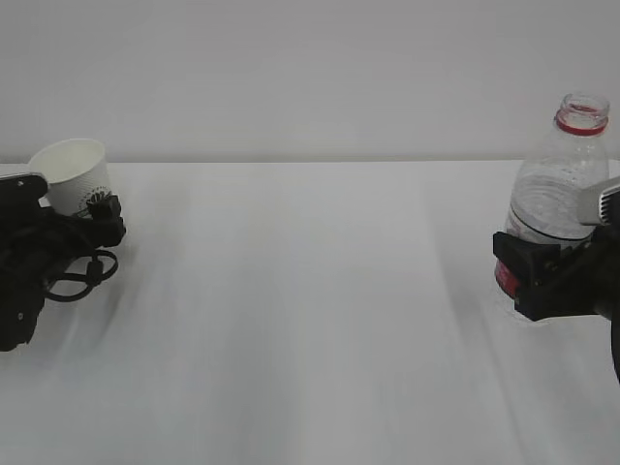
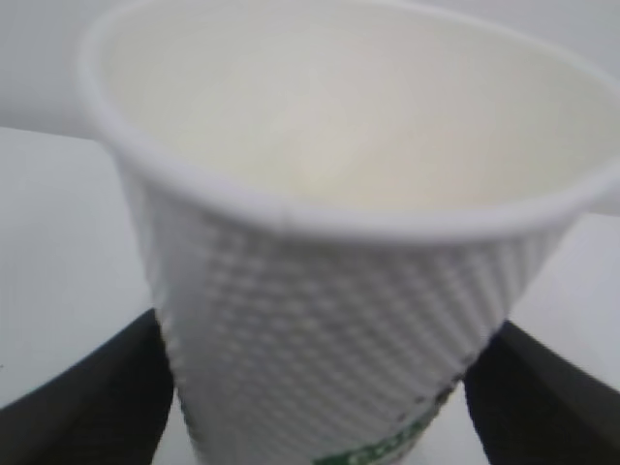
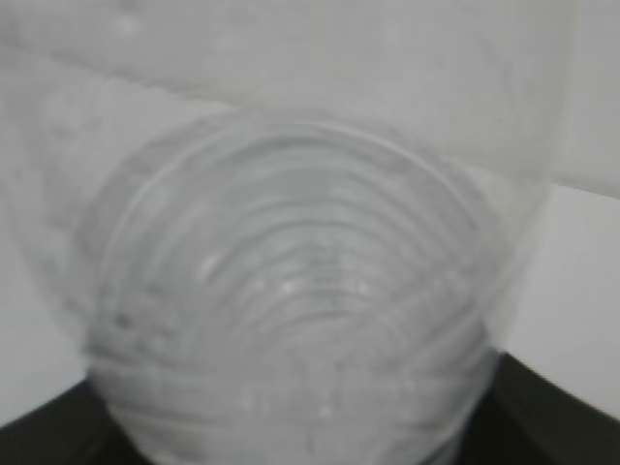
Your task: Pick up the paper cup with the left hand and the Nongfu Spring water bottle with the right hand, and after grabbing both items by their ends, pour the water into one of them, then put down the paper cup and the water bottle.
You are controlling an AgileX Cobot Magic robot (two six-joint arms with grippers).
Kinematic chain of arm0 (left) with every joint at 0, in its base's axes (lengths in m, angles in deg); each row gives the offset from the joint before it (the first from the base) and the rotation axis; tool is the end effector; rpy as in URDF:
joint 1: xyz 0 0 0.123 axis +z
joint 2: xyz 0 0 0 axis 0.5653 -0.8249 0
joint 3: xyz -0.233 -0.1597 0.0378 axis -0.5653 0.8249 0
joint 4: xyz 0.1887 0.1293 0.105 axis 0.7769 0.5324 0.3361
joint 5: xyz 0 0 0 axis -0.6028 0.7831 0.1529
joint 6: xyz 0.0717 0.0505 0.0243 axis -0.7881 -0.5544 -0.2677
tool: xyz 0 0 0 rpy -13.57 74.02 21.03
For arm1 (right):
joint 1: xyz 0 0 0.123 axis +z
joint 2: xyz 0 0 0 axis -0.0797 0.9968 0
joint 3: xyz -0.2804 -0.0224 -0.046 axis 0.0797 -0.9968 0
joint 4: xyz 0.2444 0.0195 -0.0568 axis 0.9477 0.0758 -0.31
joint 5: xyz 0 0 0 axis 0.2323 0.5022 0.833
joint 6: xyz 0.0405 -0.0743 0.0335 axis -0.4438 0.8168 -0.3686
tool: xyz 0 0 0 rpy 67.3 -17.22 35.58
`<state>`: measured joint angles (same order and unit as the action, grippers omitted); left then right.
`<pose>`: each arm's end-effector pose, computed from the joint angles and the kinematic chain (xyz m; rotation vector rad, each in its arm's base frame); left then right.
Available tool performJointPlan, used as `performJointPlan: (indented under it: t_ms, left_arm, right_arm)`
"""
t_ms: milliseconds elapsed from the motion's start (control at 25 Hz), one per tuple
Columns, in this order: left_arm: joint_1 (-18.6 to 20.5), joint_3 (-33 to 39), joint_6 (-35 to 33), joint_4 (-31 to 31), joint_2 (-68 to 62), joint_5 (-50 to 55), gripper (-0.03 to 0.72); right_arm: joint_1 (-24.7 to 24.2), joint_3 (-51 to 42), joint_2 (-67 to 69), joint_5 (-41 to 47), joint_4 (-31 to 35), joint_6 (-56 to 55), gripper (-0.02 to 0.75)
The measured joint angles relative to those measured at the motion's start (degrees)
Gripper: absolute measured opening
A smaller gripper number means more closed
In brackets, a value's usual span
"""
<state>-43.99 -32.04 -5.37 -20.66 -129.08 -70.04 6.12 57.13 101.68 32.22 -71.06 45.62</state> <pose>0.3687 -0.0456 0.0599 -0.1717 1.7691 -0.1152 0.2260 0.0536 0.1652 -0.3871 1.8701 0.1464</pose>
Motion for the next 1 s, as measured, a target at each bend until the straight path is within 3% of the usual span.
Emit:
performJointPlan:
  t_ms: [640,1000]
  left_arm:
    - [0.0,-1.0,0.0,-2.6,0.0,0.0,0.682]
    - [0.0,-2.0,0.0,-2.9,0.0,0.0,0.532]
  right_arm:
    - [0.0,0.0,0.0,0.0,0.0,0.0,0.496]
    - [0.0,0.0,0.0,0.0,0.0,0.0,0.496]
